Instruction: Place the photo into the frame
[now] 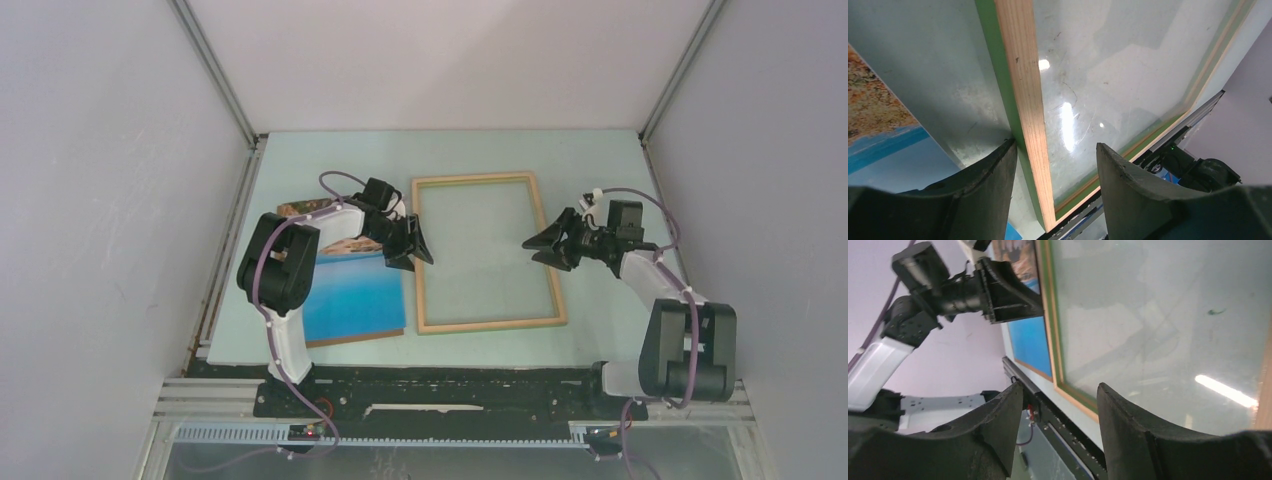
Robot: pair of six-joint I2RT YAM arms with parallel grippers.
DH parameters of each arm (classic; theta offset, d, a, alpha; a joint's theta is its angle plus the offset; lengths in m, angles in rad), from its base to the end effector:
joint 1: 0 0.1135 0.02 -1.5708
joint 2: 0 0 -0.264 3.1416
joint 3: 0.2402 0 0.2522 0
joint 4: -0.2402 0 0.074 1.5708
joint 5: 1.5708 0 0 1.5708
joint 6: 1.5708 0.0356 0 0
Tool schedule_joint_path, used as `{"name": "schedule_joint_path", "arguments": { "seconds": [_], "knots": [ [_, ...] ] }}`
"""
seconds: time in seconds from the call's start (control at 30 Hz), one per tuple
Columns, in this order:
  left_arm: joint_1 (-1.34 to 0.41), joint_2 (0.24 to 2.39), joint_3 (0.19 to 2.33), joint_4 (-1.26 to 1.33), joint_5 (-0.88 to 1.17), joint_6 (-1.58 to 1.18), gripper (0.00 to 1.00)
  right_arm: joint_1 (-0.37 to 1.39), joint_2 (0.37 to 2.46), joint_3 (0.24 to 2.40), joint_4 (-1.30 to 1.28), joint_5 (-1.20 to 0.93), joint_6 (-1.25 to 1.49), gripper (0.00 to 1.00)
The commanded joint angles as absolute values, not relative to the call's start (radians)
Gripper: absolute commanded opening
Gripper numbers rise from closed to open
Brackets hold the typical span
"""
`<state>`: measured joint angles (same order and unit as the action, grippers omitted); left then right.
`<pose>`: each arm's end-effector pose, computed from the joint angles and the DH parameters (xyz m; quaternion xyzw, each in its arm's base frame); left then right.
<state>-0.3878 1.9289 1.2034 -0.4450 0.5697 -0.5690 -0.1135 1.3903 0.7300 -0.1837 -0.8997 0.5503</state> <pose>0.3409 -0.1600 0.1474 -0.0295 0.9417 -0.3323 0.0426 0.2682 -0.0025 0.1985 0.1281 0.8461 0.4661 0.2244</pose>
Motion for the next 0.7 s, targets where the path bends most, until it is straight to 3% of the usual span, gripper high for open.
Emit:
{"name": "schedule_joint_path", "arguments": {
  "seconds": [0.0,0.27,0.67],
  "knots": [
    [-0.398,1.929,1.198,-0.416,0.612,-0.58,0.62,-0.12,1.309,0.709,-0.164,-0.988,0.623,0.64],
    [-0.399,1.927,1.196,-0.416,0.607,-0.578,0.66,-0.135,1.36,0.784,-0.352,-0.581,0.431,0.65],
    [-0.398,1.928,1.2,-0.419,0.603,-0.576,0.71,-0.13,1.578,0.835,-0.29,-0.556,0.395,0.66]
  ]
}}
